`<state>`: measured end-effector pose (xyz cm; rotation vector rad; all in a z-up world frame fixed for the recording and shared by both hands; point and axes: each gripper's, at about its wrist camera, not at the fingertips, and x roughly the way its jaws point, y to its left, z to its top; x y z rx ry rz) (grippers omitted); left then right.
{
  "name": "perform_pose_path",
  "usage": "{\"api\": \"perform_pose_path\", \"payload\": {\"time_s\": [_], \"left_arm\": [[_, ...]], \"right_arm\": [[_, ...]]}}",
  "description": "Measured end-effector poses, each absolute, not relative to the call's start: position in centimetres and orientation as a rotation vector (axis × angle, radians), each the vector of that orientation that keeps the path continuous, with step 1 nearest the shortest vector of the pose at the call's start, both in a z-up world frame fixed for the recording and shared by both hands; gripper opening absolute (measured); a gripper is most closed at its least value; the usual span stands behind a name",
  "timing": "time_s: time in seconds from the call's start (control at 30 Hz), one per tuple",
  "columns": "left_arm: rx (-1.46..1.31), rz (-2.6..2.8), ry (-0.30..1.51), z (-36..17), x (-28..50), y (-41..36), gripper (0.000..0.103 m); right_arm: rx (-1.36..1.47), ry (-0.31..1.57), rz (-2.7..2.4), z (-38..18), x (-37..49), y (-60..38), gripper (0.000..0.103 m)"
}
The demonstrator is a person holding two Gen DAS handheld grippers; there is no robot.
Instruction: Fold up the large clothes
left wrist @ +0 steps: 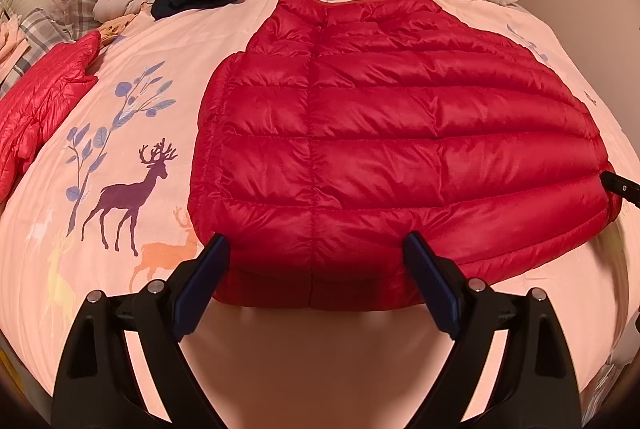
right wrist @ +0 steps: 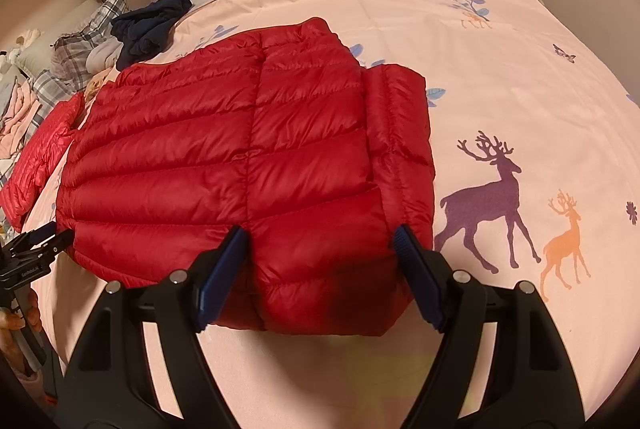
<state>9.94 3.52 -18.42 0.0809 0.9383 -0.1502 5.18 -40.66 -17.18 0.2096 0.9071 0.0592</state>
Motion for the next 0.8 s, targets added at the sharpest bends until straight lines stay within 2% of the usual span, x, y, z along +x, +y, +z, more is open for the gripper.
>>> {"api": "perform_pose_path", "payload": {"time_s": [0.8], "left_arm": [[0.052,-0.109,0.951,-18.5,10.3,5.0,0.09]], "right_arm": [[0.222,0.902,0.024,-16.9,4.6,-42.0,0.078]]}}
